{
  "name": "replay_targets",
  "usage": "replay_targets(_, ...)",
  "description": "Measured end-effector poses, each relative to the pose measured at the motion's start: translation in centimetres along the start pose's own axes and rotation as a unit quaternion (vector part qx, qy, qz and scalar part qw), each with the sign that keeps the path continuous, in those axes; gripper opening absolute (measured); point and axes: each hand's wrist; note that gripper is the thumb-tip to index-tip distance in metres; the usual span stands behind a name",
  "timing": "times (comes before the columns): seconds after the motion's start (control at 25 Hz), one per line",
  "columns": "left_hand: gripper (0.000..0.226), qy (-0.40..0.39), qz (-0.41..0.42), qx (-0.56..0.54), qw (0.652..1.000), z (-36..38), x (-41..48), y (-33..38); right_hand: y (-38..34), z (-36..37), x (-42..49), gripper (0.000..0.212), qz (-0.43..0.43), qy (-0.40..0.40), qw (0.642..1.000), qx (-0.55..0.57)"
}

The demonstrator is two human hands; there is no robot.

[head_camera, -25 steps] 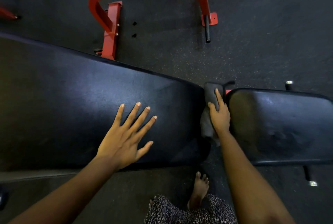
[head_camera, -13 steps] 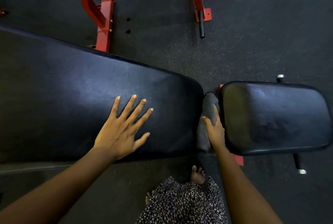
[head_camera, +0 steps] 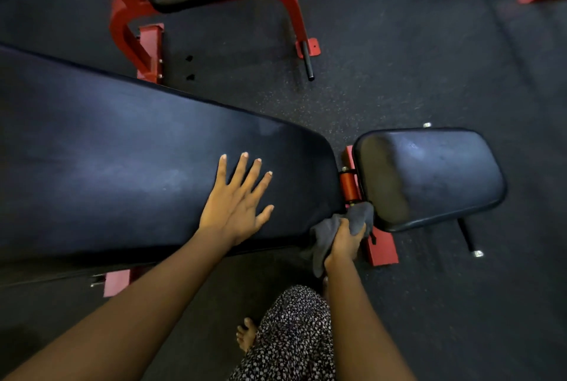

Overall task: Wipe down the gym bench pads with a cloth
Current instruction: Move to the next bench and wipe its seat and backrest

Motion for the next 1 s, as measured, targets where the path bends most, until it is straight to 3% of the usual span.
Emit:
replay_targets(0.12,0.064,-0.008,0.02,-0.044,0.999,-0.9,-0.3,-0.4,0.9,1.0,-3.8,0.064,0.053,0.079,0.991,0.096)
replay_targets(0.2,0.059,-0.011,0.02,-0.095,0.995,-1.5,-2.2,-1.4,1.4,2.1,-7.1,0.068,0.055,0.081,0.986,0.132)
replay_targets(0.32,0.057,0.017,-0.007,-0.085,0.996,-1.4,-7.7,-3.7,1.6,3.7,-12.5,0.07,0.067,0.067,0.986,0.136)
replay_targets(0.52,0.061,0.159,-0.113,-0.032,0.98,0.8,-16.3,-8.8,1.5,5.5,-19.7,0.068,0.041,0.025,0.995,0.084)
replay_targets(0.72,0.059,0.194,-0.092,-0.01,0.977,2.7,-19.2,-10.7,2.3,7.2,-25.7,0.067,0.005,-0.04,0.998,0.052)
replay_targets(0.8,0.057,0.205,-0.098,-0.014,0.974,2.9,-18.8,-10.8,2.9,7.5,-27.8,0.066,-0.028,-0.077,0.996,0.024)
replay_targets(0.92,0.051,0.251,-0.085,-0.063,0.962,2.5,-19.5,-10.9,4.6,6.2,-30.0,0.063,-0.148,-0.156,0.976,-0.042)
replay_targets(1.0,0.041,0.312,-0.097,-0.211,0.921,2.3,-21.5,-10.0,4.9,4.3,-30.6,0.063,-0.243,-0.246,0.934,-0.094)
Point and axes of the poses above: each hand's wrist, its own x-axis towards the middle knuckle, its own z-axis out of the palm, y = z × x, and after that the axes turned 6 degrees about x, right-handed
